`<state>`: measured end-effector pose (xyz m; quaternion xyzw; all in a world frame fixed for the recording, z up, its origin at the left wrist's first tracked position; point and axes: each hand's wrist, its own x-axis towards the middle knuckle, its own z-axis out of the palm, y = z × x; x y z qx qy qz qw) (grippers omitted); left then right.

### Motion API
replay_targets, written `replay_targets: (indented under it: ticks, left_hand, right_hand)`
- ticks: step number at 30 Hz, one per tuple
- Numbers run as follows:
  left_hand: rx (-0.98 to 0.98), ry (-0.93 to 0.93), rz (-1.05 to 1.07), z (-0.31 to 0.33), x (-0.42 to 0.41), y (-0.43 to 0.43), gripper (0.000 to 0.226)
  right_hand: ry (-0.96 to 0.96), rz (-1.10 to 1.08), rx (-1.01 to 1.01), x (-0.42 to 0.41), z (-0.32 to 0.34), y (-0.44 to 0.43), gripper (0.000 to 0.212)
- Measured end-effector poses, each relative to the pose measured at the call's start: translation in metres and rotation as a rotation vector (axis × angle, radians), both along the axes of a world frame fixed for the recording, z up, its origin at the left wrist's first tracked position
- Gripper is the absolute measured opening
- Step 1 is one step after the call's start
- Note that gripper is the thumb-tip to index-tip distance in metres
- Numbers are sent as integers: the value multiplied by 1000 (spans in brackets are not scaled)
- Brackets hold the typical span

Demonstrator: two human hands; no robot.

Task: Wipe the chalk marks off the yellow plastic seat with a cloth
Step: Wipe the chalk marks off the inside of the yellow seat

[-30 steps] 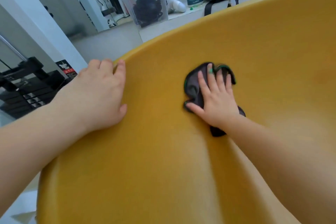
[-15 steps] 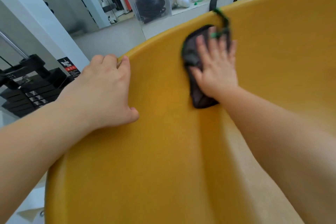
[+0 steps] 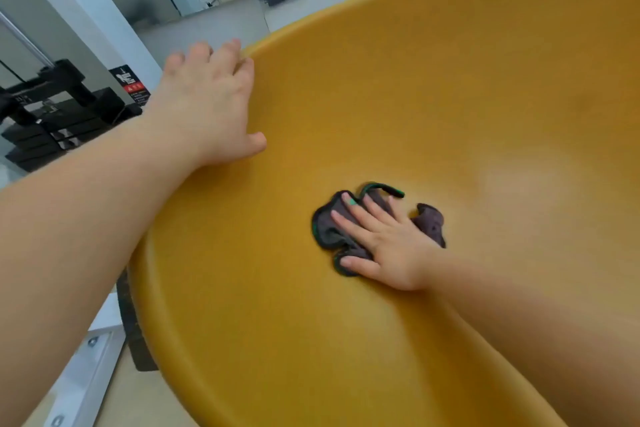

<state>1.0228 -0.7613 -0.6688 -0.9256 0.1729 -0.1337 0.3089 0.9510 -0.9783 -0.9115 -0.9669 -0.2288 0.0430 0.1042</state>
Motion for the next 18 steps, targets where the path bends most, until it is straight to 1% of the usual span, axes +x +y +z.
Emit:
replay_targets:
  ticks: [1, 3, 5, 6, 7, 8, 11, 13, 14, 16, 18]
  left_hand:
    - [37, -7, -1, -3, -4, -3, 104]
    - [83, 49, 6, -11, -18, -6, 101]
    - [158, 122, -12, -21, -34, -9, 93]
    - [203, 149, -22, -26, -43, -11, 89]
    - [231, 169, -33, -31, -52, -14, 85]
    - [240, 192, -41, -35, -59, -19, 81]
    - [226, 294, -78, -55, -71, -38, 70]
    - [231, 359, -120, -71, -74, -53, 63]
    - [228, 381, -144, -78, -76, -62, 60]
    - [215, 410, -188, -90, -78, -79, 59]
    - [202, 447, -215, -98, -82, -95, 59]
  right_hand:
    - [30, -91, -121, -6, -7, -38, 90]
    - [114, -372, -278, -12, -9, -107, 101]
    - [203, -652, -280, -16, -3, -143, 101]
    - [237, -715, -250, -19, -1, -138, 99]
    - [244, -704, -217, -22, -1, -118, 96]
    - [244, -612, -181, -29, -3, -89, 91]
    - [247, -133, 9, -76, 6, 12, 73]
    - [287, 96, 109, -118, 21, 40, 67]
    - [325, 179, 135, -137, 26, 37, 65]
    - [394, 256, 126, -165, 29, 0, 62]
    - [430, 207, -33, -172, 23, -64, 65]
